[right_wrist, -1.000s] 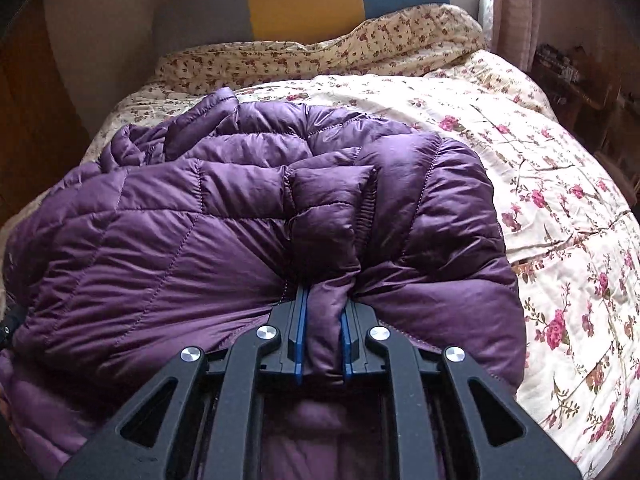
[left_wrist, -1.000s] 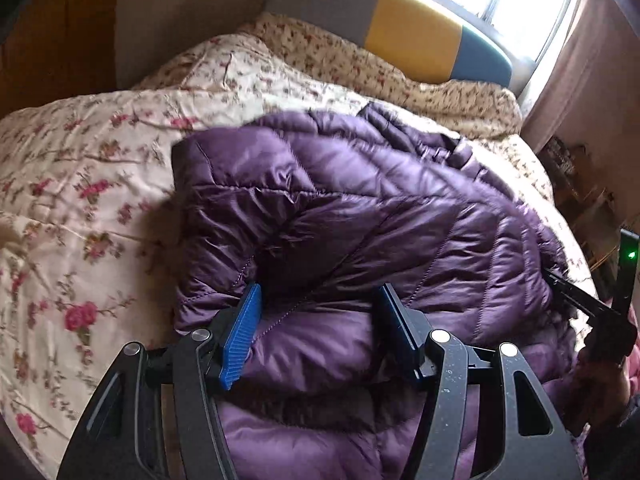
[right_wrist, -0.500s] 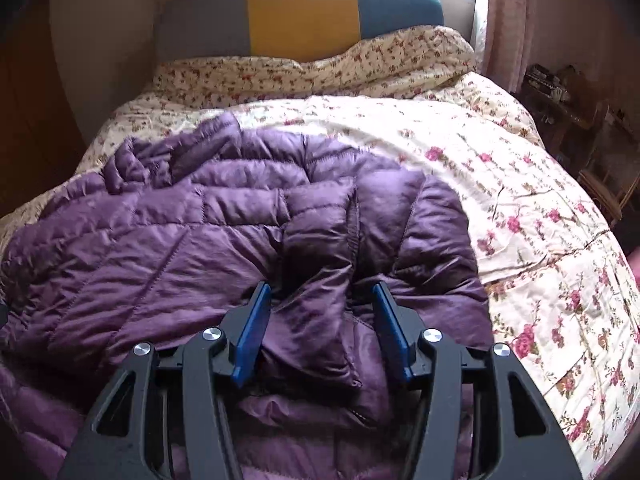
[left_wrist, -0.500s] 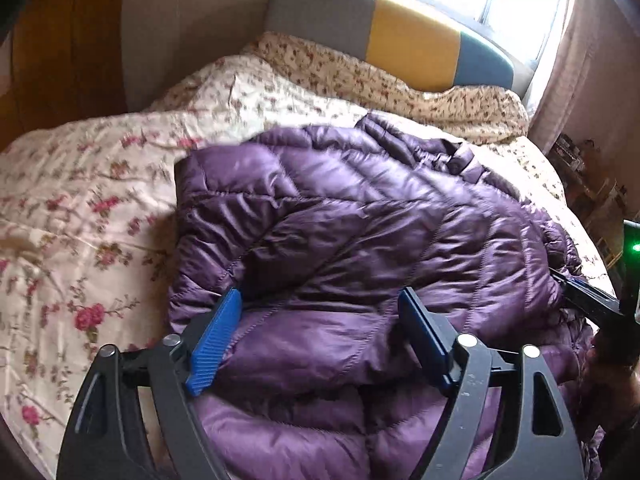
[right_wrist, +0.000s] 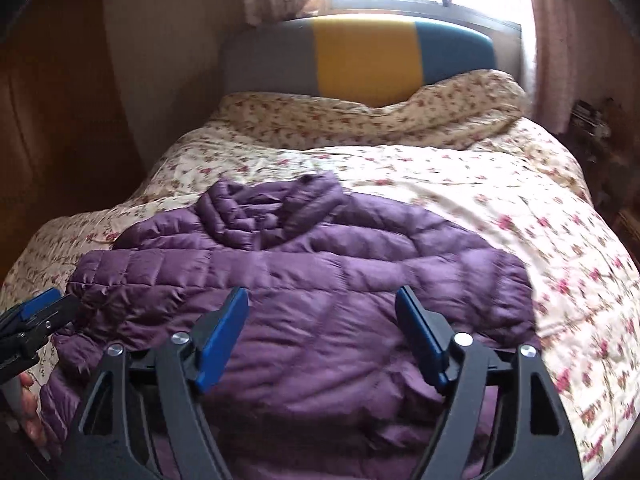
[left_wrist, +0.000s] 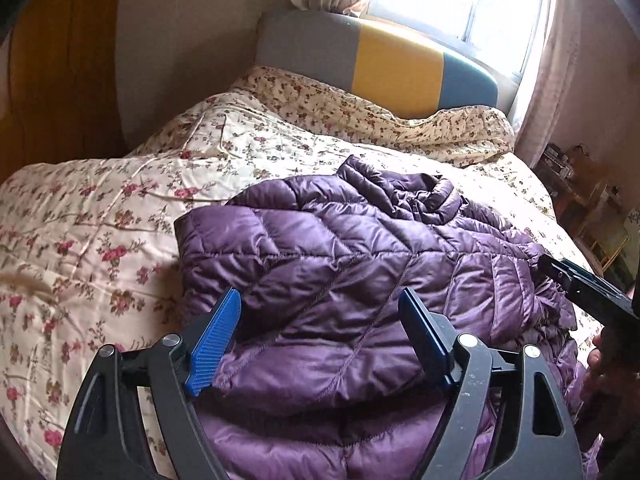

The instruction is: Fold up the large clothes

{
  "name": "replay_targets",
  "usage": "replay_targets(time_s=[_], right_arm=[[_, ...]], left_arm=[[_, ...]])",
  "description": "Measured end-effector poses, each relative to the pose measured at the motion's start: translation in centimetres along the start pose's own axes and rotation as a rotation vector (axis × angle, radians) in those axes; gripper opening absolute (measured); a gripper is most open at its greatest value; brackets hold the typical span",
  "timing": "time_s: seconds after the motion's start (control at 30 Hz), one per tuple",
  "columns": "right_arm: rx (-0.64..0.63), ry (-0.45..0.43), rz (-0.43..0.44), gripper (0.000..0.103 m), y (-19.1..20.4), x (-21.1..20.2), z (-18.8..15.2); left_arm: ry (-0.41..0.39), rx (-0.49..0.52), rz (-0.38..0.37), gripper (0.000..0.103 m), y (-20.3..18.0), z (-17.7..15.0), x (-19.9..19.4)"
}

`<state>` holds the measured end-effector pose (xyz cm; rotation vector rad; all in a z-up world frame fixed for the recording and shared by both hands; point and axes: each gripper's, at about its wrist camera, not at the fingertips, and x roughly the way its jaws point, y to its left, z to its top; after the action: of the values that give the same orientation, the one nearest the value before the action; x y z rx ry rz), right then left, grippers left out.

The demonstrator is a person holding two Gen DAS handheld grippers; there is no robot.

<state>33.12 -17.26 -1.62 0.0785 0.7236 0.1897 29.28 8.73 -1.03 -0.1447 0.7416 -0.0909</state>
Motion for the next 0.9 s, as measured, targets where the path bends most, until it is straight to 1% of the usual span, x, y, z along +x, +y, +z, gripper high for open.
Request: replay_targets(time_s=[0.13,0.27,0.37,0.43,0.57,0.67,0.77,0.9], right_arm=[[-0.013,0.041,0.000,0.078,1.0,2.9,0.3],[-0.018,0.088,-0.019,0.078,0.4,5.6,-0.4],[-0.025,0.102,-0.021,0.078,0.0,6.8,-1.2],[-0.039,0.109,-0.030,0.078,0.1,7.3,-1.9],[-0.066,0.108,-0.064,0.079,0.5,8.4,-3.0],[-0.081,0.108,-0.083,0.079,0.8,9.0,-3.2],[-0.075,0.109,-0.078,0.080,0.6,9.1,-3.3],[-0.074,0.107,-0.077,0.080,0.6,9.1,-3.3]], left_arm=[[0.000,-0.003,-0.011,0.081,-0.1,1.2,1.0],[0.020,-0.016,-0.006,0.081,0.2,2.1,2.9],[0.041,-0.013,0.006,0.081,0.5,2.4,4.6],[0.062,-0.007,0.021,0.081,0.9,2.3,5.9],[0.096,-0.014,0.021,0.081,1.5,1.3,7.8],[0.086,-0.006,0.032,0.081,1.5,0.2,8.5],[0.091,-0.018,0.027,0.081,1.7,0.0,9.0],[0.103,0.006,0.056,0.081,1.4,-0.1,9.5]])
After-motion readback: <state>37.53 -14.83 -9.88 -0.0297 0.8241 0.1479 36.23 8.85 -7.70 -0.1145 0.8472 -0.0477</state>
